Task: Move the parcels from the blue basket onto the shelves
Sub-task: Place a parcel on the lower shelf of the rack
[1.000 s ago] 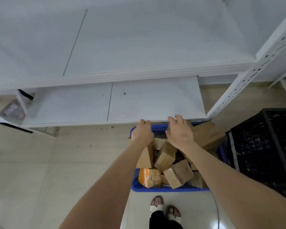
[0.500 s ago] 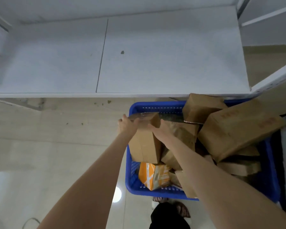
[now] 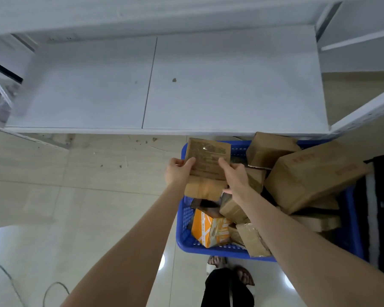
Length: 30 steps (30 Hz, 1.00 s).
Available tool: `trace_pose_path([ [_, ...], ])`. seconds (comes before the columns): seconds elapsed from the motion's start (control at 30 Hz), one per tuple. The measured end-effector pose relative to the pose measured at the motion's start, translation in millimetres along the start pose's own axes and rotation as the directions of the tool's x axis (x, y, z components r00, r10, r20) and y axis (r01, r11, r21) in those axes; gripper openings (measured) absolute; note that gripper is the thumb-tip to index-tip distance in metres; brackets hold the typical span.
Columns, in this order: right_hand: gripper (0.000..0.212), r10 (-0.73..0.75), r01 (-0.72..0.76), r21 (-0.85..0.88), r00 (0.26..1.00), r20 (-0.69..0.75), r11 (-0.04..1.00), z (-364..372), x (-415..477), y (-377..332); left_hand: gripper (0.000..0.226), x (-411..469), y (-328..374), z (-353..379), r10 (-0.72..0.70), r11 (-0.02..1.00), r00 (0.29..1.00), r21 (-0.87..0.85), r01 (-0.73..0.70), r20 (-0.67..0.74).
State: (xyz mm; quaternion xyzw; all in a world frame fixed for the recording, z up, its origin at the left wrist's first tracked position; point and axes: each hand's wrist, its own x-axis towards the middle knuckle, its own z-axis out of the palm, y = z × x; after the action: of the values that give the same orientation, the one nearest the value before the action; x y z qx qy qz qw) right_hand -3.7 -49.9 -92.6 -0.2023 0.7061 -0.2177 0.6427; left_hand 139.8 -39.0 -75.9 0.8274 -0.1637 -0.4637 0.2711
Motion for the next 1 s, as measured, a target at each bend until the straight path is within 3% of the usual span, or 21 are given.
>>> trace_pose_path([
  [0.1,0.063,0.053,-0.060,0.146,0.997,0.051,0.987,-18.0,-47.8,-24.5,0.031,-48.1,21.4,-19.2,0.025,0.995,1.000,-0.099,-0.024,0.015],
  [0.27,0.049,0.069,-0.104,0.288,0.989,0.129,0.952,-48.5,-129.6,-69.5,0.020,-132.0,60.2,-51.8,0.139,0.984,0.980,-0.134,-0.120,0.146],
  [0.33,0.066,0.084,-0.118,0.320,0.990,0.118,0.940,-57.6,-160.9,-87.6,0.029,-162.4,74.9,-61.8,0.158,0.978,0.967,-0.164,-0.126,0.200],
  [0.43,0.115,0.104,-0.124,0.348,0.992,0.075,0.929,-76.3,-180.9,-103.2,0.028,-201.0,93.3,-72.3,0.215,0.964,0.950,-0.208,-0.168,0.225],
  [0.47,0.113,0.107,-0.133,0.360,0.990,0.090,0.924,-81.7,-191.6,-108.4,0.032,-212.4,98.7,-75.5,0.218,0.960,0.947,-0.224,-0.166,0.235],
  [0.57,0.056,0.023,-0.067,0.364,0.992,0.123,0.929,-94.1,-240.7,-124.3,0.042,-238.1,113.6,-83.2,0.201,0.948,0.950,-0.293,-0.126,0.239],
  [0.67,0.036,-0.035,-0.024,0.408,0.990,0.135,0.913,-104.9,-256.6,-118.1,0.041,-260.2,131.5,-89.8,0.184,0.946,0.955,-0.304,-0.108,0.233],
  [0.87,0.023,-0.147,0.035,0.452,0.966,0.215,0.891,-119.3,-282.1,-118.4,0.062,-298.2,152.1,-103.1,0.149,0.973,0.933,-0.215,-0.080,0.326],
  [1.0,0.044,-0.211,0.112,0.393,0.953,0.218,0.913,-123.4,-290.4,-124.2,0.062,-309.1,154.7,-115.9,0.114,0.988,0.902,-0.146,-0.057,0.416],
])
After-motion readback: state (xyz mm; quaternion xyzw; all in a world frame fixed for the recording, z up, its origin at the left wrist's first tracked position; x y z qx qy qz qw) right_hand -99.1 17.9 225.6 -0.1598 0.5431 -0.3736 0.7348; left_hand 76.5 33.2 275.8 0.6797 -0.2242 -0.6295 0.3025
